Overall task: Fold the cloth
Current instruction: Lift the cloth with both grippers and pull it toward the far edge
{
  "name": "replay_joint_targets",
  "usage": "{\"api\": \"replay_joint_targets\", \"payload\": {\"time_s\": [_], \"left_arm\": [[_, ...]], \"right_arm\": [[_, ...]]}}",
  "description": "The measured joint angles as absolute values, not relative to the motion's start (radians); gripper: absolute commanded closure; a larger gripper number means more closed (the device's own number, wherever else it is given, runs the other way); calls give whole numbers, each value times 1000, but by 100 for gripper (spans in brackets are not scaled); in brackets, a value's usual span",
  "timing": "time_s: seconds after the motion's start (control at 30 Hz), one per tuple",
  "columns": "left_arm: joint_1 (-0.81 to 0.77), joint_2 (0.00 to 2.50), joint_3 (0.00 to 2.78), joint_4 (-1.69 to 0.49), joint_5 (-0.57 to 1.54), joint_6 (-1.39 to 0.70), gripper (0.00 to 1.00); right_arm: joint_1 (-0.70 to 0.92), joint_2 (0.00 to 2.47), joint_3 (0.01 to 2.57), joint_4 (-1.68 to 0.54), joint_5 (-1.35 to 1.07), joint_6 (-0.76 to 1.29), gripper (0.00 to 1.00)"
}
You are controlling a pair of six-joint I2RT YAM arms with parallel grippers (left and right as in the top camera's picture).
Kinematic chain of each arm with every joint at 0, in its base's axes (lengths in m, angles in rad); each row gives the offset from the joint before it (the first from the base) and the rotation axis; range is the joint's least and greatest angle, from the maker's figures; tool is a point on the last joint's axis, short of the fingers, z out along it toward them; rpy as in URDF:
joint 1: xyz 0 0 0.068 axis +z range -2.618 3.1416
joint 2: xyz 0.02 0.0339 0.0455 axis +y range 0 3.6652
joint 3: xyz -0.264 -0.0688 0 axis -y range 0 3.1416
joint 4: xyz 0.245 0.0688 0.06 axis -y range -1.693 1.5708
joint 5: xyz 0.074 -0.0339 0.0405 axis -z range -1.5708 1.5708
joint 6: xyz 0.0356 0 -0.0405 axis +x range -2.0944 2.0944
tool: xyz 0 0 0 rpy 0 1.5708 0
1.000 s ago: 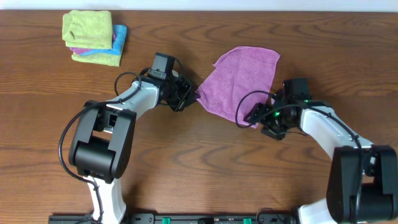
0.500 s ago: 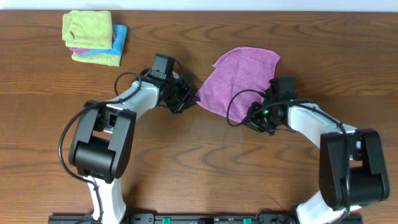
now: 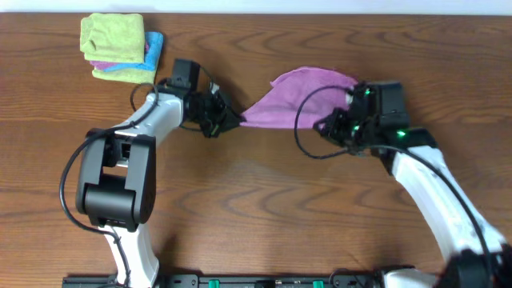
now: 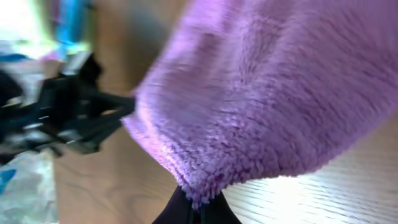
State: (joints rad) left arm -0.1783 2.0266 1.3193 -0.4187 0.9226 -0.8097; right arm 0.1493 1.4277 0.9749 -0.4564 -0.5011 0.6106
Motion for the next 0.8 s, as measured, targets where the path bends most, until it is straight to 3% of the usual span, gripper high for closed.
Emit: {"api": "replay_joint_targets", "payload": {"time_s": [0.23, 0.4, 0.53, 0.8], "left_arm": [[-165, 2026, 1552, -710, 953, -668, 94], [-153, 2025, 1758, -860, 867, -569, 94], [-144, 2022, 1824, -870, 816, -541, 94], [-121, 2022, 1834, -749, 698, -567, 94]], "right_arm": [[149, 1380, 1000, -508, -473, 611, 99], [150, 1380, 1002, -368, -490, 628, 99], [151, 1407, 1039, -286, -503, 649, 99], [157, 1701, 1340, -360, -516, 628, 99]]}}
